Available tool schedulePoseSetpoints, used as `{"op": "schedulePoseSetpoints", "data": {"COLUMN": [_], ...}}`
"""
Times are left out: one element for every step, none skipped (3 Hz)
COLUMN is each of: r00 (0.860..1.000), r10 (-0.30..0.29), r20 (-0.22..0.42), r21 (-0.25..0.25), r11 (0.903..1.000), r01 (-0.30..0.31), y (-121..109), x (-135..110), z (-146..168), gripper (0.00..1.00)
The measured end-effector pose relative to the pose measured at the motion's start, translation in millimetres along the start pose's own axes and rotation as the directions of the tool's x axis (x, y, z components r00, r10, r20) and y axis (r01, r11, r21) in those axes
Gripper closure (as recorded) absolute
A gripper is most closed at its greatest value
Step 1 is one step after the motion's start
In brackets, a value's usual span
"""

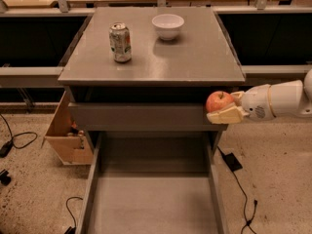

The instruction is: Place apple into middle drawer

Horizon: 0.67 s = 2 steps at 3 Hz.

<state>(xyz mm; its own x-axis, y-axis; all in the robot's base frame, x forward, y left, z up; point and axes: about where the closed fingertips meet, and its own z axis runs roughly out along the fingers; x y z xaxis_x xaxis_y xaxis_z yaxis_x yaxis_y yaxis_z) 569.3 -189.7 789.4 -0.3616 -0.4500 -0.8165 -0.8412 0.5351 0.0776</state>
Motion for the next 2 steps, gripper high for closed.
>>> {"op": "schedulePoseSetpoints", "data": {"r00": [0.998,0.996], "r10": [0.05,0.063], "r20": [-0.025,-0.062], "r21": [-0.049,-0.091], "r11": [0.9975,0.9934], "r01": [-0.051,-0.069], "y": [4,24], "x": [41,96], "z": [39,86], "gripper": [1.0,1.0]}}
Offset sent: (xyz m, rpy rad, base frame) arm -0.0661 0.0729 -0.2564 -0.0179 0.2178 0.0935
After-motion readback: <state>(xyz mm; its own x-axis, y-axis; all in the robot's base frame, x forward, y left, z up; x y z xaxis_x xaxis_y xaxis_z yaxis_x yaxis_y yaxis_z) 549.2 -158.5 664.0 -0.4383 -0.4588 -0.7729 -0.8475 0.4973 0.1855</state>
